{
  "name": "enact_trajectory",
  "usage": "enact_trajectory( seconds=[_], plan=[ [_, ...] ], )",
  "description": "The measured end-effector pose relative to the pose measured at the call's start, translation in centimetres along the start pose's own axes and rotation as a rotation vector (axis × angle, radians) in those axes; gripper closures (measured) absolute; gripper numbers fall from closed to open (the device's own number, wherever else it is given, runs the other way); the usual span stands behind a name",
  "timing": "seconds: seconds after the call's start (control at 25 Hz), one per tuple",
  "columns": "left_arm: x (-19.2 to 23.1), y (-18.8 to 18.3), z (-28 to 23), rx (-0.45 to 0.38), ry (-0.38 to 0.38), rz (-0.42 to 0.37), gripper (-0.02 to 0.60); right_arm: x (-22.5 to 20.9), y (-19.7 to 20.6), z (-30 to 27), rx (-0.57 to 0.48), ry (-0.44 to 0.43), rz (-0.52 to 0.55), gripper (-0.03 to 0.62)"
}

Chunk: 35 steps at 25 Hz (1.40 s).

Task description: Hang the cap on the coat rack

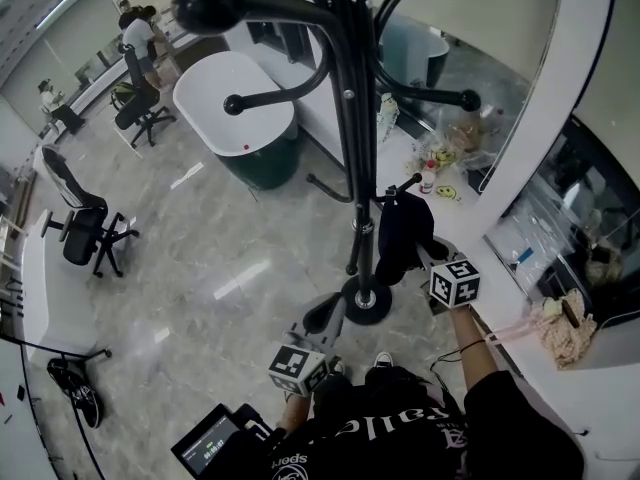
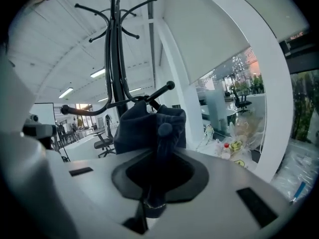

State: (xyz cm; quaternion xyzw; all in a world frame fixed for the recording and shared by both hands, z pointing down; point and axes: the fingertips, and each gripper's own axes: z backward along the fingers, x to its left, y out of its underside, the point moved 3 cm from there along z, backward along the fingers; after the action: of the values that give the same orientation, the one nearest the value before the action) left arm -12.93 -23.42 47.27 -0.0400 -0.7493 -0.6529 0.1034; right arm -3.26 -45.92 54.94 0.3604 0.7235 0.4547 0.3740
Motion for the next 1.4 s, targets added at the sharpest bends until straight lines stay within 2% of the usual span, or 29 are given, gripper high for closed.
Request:
enact_trajectory(
  seconds=[0.12, 0.16, 0.28, 0.36, 0.56, 0.8, 1.28, 1.4],
  plan=[
    [0.5, 0.0, 0.2, 0.000, 0.000, -0.001, 0.577, 0.1, 0.4, -0.3, 0.013, 0.007, -0.007, 0.560],
    [0.6, 0.1, 0.2, 0.002, 0.000, 0.000, 0.577, 0.1, 0.5, -0.3, 0.021, 0.009, -0.009, 0.542],
    [1.2, 0.0, 0.4, 0.003, 0.004, 0.000, 0.577, 0.5, 1.2, -0.4, 0.053, 0.020, -0.023, 0.394],
    [1.4, -0.1, 0.5, 0.005, 0.009, -0.001, 0.577, 0.6, 1.8, -0.1, 0.070, 0.038, -0.027, 0.367],
    [2.0, -0.1, 0.8, 0.009, 0.034, -0.001, 0.578, 0.4, 3.2, 1.0, 0.076, 0.123, -0.090, 0.358],
    [2.6, -0.1, 1.3, 0.021, 0.089, 0.004, 0.578, 2.1, 4.4, 2.7, 0.057, 0.150, -0.159, 0.358],
    [3.3, 0.6, 2.8, 0.036, 0.240, -0.001, 0.577, 10.0, 1.5, 5.8, -0.112, 0.147, -0.168, 0.361],
    [3.5, 0.7, 3.3, 0.047, 0.281, -0.003, 0.578, 12.0, 1.0, 7.0, -0.163, 0.179, -0.166, 0.400]
  ],
)
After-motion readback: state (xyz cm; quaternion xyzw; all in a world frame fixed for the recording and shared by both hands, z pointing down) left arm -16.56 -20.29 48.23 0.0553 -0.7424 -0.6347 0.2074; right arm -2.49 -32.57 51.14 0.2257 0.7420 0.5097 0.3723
